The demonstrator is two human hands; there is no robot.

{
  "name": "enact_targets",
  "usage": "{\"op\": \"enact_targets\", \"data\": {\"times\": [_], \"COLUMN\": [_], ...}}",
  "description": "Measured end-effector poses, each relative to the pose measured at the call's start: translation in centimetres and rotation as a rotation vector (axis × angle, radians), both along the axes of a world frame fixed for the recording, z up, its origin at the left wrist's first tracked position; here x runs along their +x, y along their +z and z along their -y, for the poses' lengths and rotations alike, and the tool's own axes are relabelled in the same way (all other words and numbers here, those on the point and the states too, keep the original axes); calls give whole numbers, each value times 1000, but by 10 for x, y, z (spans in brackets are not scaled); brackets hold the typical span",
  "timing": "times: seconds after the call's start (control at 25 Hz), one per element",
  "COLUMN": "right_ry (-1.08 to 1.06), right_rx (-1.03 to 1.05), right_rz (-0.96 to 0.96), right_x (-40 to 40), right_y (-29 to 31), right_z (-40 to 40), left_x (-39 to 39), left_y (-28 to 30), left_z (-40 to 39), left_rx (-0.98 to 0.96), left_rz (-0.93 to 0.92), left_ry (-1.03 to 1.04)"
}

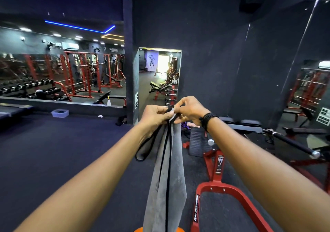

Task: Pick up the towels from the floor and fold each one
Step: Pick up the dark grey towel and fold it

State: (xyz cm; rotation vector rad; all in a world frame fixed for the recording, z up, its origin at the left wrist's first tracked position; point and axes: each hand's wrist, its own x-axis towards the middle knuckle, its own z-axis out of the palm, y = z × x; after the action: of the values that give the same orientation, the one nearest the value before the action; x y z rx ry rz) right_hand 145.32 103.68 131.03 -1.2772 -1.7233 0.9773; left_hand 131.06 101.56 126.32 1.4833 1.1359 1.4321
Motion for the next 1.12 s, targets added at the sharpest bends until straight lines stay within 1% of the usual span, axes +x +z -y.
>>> {"op": "enact_targets", "data": {"times": [0.04, 0.12, 0.2, 0.24, 0.28, 0.32, 0.36, 0.4, 0.48, 0.56, 0.6, 0.68, 0.72, 0.76, 0.8, 0.84, 0.88, 0.92, 1.0, 1.04, 1.12], "right_ry": [-18, -33, -40, -22, 12, 55, 105, 163, 296, 416, 430, 364, 339, 330, 316, 276, 218, 148, 92, 101, 103], "right_rx": [-15, -53, -86, -118, -155, -180, -167, -106, 37, 73, 79, 92, 87, 64, 39, 56, 89, 145, 250, 288, 332], "right_rz": [-27, -58, -79, -104, -126, -122, -66, 46, 296, 522, 651, 968, 1083, 1140, 1149, 1114, 1049, 961, 706, 571, 362], "right_x": [-1, -2, -3, -3, -4, -3, 1, 6, 19, 27, 29, 35, 40, 47, 56, 65, 74, 84, 97, 98, 94], "right_y": [-1, -2, -3, -3, -4, -5, -5, -6, -6, -7, -10, -20, -26, -34, -41, -42, -38, -31, -18, -12, -7], "right_z": [0, 0, 0, 0, 0, 1, 0, -3, -8, -9, -9, -12, -14, -17, -22, -27, -28, -30, -36, -35, -34], "left_x": [-4, -10, -8, -5, -2, -1, -3, -7, -13, -17, -19, -26, -32, -40, -50, -61, -74, -88, -108, -113, -114], "left_y": [-4, -10, -9, -8, -5, -3, -3, -5, -7, -2, 2, 12, 18, 23, 28, 31, 31, 27, 14, 7, -1], "left_z": [-3, -4, -1, 1, 4, 6, 4, 1, -6, -9, -10, -13, -12, -12, -11, -10, -10, -12, -13, -13, -12], "left_rx": [65, 112, 140, 190, 236, 266, 271, 259, 234, 205, 183, 142, 122, 104, 99, 102, 115, 131, 115, 93, 59], "left_rz": [-123, -343, -503, -587, -633, -624, -573, -507, -390, -273, -210, -81, 1, 96, 177, 215, 170, 53, -203, -275, -316], "left_ry": [29, 56, 52, 91, 154, 220, 260, 254, 155, 64, 28, -7, 1, 30, 77, 137, 216, 306, 465, 535, 658]}}
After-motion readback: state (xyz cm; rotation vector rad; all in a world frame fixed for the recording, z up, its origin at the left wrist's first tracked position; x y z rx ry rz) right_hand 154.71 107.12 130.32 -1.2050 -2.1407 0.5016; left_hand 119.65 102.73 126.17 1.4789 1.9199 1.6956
